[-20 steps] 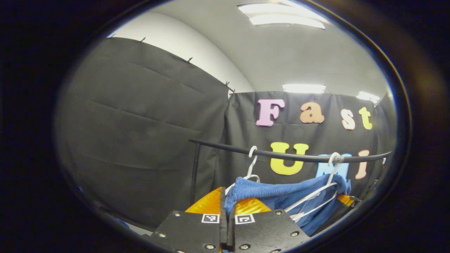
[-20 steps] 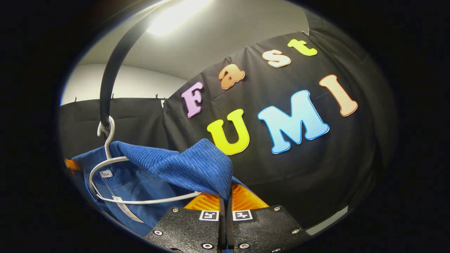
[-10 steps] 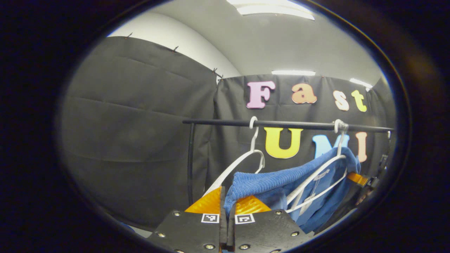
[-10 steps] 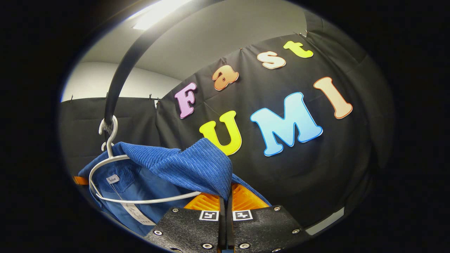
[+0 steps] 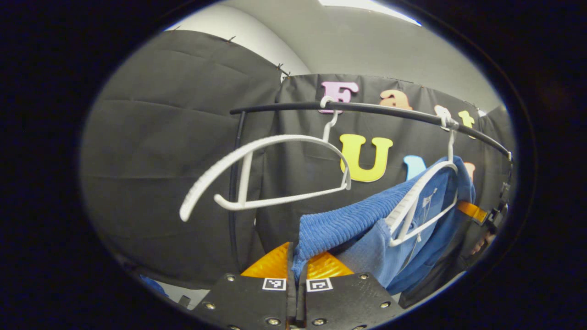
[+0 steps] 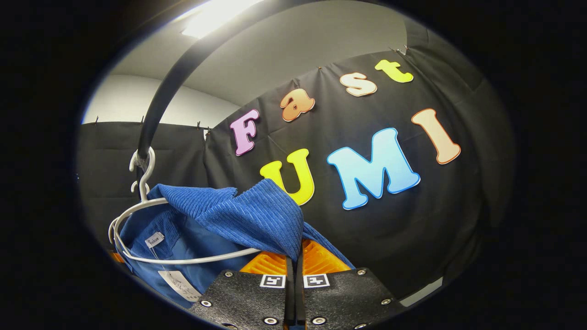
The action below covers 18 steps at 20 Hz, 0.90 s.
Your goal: Grasp the clothes on the hanger with both hands and then place them into the laundry hamper below.
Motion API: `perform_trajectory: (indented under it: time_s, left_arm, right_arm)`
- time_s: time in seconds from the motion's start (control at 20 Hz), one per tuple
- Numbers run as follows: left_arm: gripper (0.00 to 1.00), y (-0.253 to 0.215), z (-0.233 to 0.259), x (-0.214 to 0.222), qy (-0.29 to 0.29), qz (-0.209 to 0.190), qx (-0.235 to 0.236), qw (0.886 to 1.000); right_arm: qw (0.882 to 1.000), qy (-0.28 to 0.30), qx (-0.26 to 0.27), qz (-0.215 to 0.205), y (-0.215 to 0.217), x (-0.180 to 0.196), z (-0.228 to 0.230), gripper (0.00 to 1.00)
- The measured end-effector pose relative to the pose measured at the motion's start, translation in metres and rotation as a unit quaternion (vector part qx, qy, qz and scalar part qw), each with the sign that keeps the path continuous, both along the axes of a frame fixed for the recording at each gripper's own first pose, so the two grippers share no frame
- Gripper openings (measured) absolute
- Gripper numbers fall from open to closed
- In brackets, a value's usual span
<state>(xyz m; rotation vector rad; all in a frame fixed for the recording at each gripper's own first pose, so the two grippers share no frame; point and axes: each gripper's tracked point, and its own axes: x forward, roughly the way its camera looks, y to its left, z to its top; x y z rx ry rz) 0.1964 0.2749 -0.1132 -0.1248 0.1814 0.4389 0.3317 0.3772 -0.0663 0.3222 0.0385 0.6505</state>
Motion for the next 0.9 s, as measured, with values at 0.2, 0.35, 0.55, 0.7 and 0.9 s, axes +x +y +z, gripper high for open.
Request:
perform_trajectory:
  time_s: [0.2, 0.35, 0.55, 0.7, 0.9]
  left_arm:
    - [0.01, -0.013, -0.032, 0.004, 0.014, -0.015, -0.031, 0.999]
    - [0.01, -0.028, -0.050, 0.014, 0.018, -0.024, -0.039, 0.999]
    - [0.02, -0.048, -0.084, 0.021, 0.038, -0.038, -0.072, 0.996]
    - [0.01, -0.072, -0.123, 0.024, 0.076, -0.045, -0.091, 0.992]
    - [0.05, -0.098, -0.112, 0.023, 0.048, -0.040, -0.061, 0.996]
  right_arm:
    - [1.000, -0.011, -0.007, 0.000, -0.001, -0.001, 0.001, 0.00]
    - [1.000, -0.021, -0.009, -0.003, -0.004, -0.001, 0.002, 0.00]
    - [0.999, -0.032, -0.015, -0.006, -0.009, 0.000, 0.003, 0.00]
    - [0.999, -0.033, -0.019, -0.010, -0.011, 0.003, 0.000, 0.00]
    - [0.998, -0.036, -0.008, -0.043, -0.028, 0.017, 0.006, 0.00]
